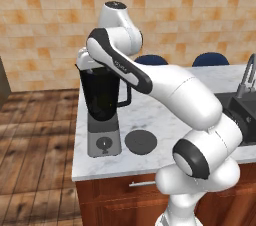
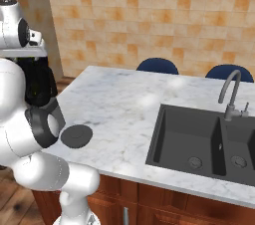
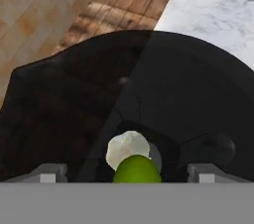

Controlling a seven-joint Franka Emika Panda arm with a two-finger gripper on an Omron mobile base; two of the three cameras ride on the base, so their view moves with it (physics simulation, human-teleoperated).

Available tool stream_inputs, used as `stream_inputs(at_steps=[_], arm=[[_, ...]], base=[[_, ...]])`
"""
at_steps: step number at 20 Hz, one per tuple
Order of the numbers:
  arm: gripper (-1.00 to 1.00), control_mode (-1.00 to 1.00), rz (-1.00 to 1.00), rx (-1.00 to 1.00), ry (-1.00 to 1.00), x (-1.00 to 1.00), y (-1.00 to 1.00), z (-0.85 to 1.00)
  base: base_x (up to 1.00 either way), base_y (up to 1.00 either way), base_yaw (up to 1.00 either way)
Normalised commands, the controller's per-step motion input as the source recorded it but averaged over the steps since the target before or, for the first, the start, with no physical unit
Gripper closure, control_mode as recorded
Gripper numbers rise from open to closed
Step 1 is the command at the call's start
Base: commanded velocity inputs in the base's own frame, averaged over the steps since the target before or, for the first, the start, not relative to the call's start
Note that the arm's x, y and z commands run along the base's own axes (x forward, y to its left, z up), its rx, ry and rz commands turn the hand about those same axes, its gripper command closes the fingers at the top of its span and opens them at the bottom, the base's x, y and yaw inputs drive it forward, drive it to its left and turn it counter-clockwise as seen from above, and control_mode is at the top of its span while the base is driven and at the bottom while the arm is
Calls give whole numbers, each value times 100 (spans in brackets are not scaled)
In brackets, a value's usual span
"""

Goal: Grab the garlic and lime from the fridge, place them in the blender, close the lid, and turn on the blender to create a marinade.

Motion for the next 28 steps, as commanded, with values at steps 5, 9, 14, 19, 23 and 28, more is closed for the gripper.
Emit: stream_inputs(at_steps=[5, 9, 14, 19, 23, 28], arm=[[-100, -100, 3, 0, -17, -14, -1, 19], [-100, -100, 4, 0, -32, -57, -34, 53], [-100, -100, 7, 0, -37, -76, -65, 54], [-100, -100, 5, 3, -18, -100, -85, 11], [-100, -100, 2, 1, 0, -80, -67, -43], [-100, -100, 2, 0, 12, -22, -35, -76]], base=[[0, 0, 0], [0, 0, 0], [0, 0, 0], [0, 0, 0], [0, 0, 0], [0, 0, 0]])
